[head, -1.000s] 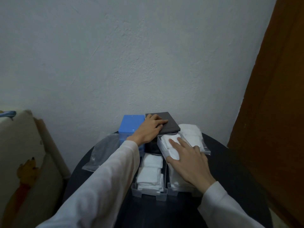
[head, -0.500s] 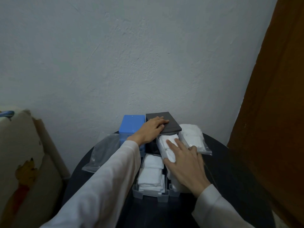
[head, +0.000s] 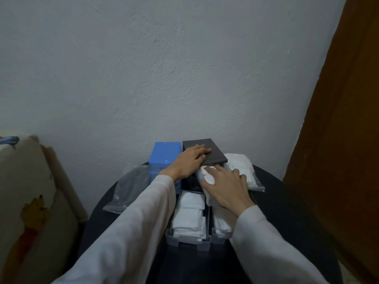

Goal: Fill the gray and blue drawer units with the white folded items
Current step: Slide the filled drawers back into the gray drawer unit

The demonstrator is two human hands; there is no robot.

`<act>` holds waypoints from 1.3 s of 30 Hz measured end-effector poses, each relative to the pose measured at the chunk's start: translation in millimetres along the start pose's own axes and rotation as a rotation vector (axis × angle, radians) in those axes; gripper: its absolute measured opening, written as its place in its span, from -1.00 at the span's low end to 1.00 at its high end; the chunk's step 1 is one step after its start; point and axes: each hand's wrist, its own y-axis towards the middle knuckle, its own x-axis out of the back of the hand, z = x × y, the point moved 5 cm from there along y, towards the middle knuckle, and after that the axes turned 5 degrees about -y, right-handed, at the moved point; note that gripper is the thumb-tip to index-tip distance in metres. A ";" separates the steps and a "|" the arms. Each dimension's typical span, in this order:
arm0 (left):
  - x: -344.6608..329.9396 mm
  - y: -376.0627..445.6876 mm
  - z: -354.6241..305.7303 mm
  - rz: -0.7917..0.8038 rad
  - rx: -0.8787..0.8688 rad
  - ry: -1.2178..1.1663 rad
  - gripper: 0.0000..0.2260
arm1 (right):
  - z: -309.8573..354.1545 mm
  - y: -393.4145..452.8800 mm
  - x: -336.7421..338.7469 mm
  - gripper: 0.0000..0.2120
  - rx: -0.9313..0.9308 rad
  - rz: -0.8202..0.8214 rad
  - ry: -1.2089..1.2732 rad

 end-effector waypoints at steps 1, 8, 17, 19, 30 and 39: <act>0.5 -0.2 -0.3 0.001 0.000 -0.002 -0.65 | -0.5 -0.7 -0.6 -0.56 -0.001 -0.012 -0.017; 0.8 -2.7 -3.0 -0.027 -0.002 -0.009 -0.65 | -2.3 -31.7 -1.0 -0.27 0.284 -0.061 0.023; 0.8 -4.4 -5.0 -0.033 0.006 -0.009 -0.65 | -15.6 -19.6 -6.0 -0.38 0.469 0.140 -0.179; 0.4 -4.0 -5.7 -0.037 0.008 -0.009 -0.65 | -14.0 -8.0 -5.1 -0.36 0.481 0.144 -0.196; -0.6 -4.7 -4.4 -0.049 0.001 -0.030 -0.65 | -23.9 -13.6 2.6 -0.59 0.499 -0.161 -0.040; 0.3 -5.6 -5.4 -0.062 0.005 -0.036 -0.66 | -16.8 6.3 0.4 -0.69 0.507 -0.340 -0.028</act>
